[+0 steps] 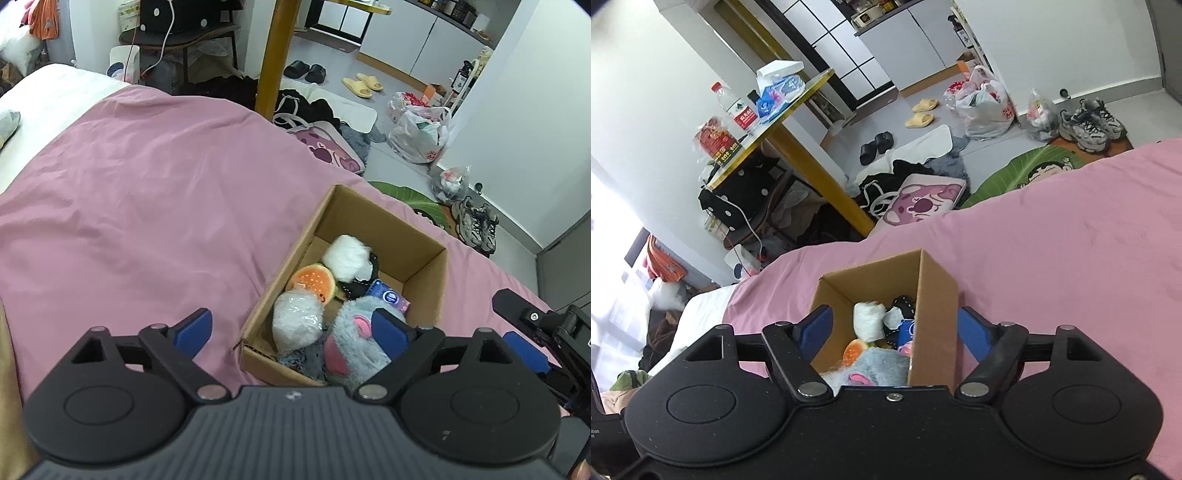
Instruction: Organize soft objects
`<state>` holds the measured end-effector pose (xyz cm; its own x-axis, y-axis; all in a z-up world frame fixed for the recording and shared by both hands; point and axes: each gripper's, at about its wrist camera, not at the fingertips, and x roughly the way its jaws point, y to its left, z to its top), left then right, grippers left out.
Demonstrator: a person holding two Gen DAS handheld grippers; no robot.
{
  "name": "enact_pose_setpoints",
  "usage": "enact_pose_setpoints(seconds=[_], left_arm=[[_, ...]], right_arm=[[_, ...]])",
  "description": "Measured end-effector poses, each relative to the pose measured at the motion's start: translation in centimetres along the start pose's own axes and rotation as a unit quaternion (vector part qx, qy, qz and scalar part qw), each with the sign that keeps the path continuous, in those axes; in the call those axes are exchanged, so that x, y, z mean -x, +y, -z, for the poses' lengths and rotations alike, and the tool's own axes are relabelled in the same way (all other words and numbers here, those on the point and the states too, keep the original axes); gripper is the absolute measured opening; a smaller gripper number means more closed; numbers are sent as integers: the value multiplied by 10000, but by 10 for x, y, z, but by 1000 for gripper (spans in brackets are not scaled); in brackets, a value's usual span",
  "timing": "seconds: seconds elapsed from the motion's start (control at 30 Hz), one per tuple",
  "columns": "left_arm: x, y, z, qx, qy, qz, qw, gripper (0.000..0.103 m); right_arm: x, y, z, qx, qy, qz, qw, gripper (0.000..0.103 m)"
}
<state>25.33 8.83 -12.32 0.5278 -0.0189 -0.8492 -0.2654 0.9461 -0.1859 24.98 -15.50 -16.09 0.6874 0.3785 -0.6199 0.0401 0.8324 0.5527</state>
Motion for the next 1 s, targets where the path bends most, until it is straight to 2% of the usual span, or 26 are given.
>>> enact_pose_setpoints(seconds=[0.17, 0.63, 0.8, 1.0], left_arm=[[11, -11, 4, -167, -83, -24, 9998, 102], [54, -41, 22, -560, -417, -82, 9975, 102], [71, -48, 28, -589, -566, -81, 9966, 102], [94, -61, 37, -757, -767, -78, 9942, 102]], right_arm=[[17, 1, 0, 138, -107, -5, 9998, 85], [71, -3, -10, 615, -253, -113, 9977, 103], [93, -8, -16, 621, -329, -300, 9971, 103], [118, -9, -20, 879, -389, -276, 9950, 103]])
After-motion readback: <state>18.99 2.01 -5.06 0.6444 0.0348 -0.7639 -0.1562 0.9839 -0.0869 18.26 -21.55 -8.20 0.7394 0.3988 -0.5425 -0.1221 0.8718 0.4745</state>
